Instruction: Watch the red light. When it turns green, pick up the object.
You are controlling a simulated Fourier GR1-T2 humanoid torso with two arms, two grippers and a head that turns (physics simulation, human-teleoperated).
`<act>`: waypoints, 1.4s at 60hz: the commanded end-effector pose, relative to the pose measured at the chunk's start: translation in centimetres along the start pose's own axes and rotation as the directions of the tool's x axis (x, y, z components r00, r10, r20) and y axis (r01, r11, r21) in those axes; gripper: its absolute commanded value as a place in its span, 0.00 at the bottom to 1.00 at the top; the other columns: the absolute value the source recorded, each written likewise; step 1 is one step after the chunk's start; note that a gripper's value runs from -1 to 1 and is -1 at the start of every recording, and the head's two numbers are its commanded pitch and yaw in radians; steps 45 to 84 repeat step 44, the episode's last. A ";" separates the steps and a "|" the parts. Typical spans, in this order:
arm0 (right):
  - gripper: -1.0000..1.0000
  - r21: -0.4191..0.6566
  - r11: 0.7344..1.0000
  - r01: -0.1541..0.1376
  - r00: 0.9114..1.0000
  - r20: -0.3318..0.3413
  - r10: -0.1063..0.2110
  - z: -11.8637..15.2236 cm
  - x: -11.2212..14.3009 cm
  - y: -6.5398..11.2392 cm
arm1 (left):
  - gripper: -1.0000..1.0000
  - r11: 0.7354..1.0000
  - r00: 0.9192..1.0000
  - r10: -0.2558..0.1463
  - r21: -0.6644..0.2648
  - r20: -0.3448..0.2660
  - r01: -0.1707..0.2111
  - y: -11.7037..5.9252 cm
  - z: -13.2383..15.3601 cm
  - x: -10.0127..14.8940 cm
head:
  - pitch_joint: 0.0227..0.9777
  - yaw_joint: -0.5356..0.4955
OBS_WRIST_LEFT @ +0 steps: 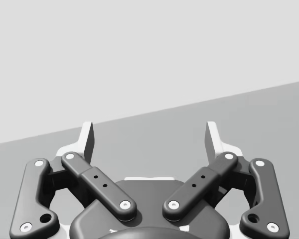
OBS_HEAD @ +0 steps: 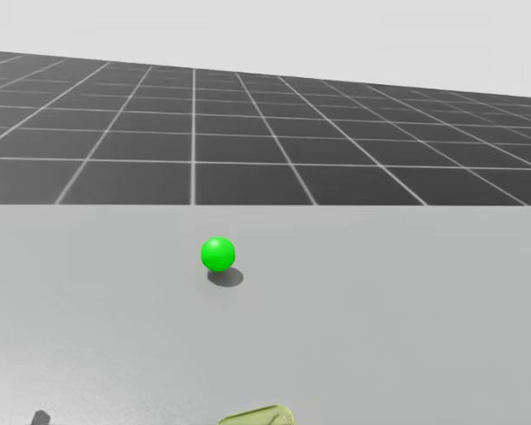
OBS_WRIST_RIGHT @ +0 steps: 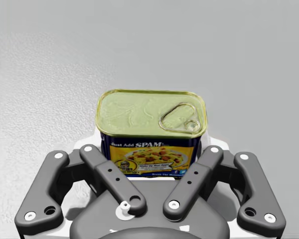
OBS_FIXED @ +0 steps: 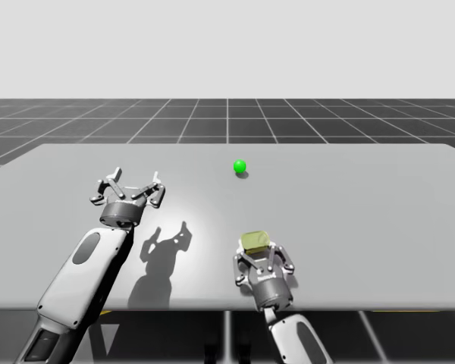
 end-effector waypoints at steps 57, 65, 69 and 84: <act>1.00 -0.169 0.975 -0.142 0.873 0.443 0.204 2.7 17.2 -4.2 | 0.00 1.000 1.000 0.013 0.004 0.000 -0.013 0.1 0.1 0.1 | 0.47 0.36; 1.00 -0.169 0.975 -0.142 0.873 0.443 0.204 2.7 17.2 -4.2 | 0.00 1.000 1.000 0.013 0.004 0.000 -0.013 0.1 0.1 0.1 | 0.47 0.36; 1.00 -0.169 0.975 -0.142 0.873 0.443 0.204 2.7 17.2 -4.2 | 0.00 1.000 1.000 0.013 0.004 0.000 -0.013 0.1 0.1 0.1 | 0.47 0.36; 1.00 -0.169 0.975 -0.142 0.873 0.443 0.204 2.7 17.2 -4.2 | 0.00 1.000 1.000 0.013 0.004 0.000 -0.013 0.1 0.1 0.1 | 0.47 0.36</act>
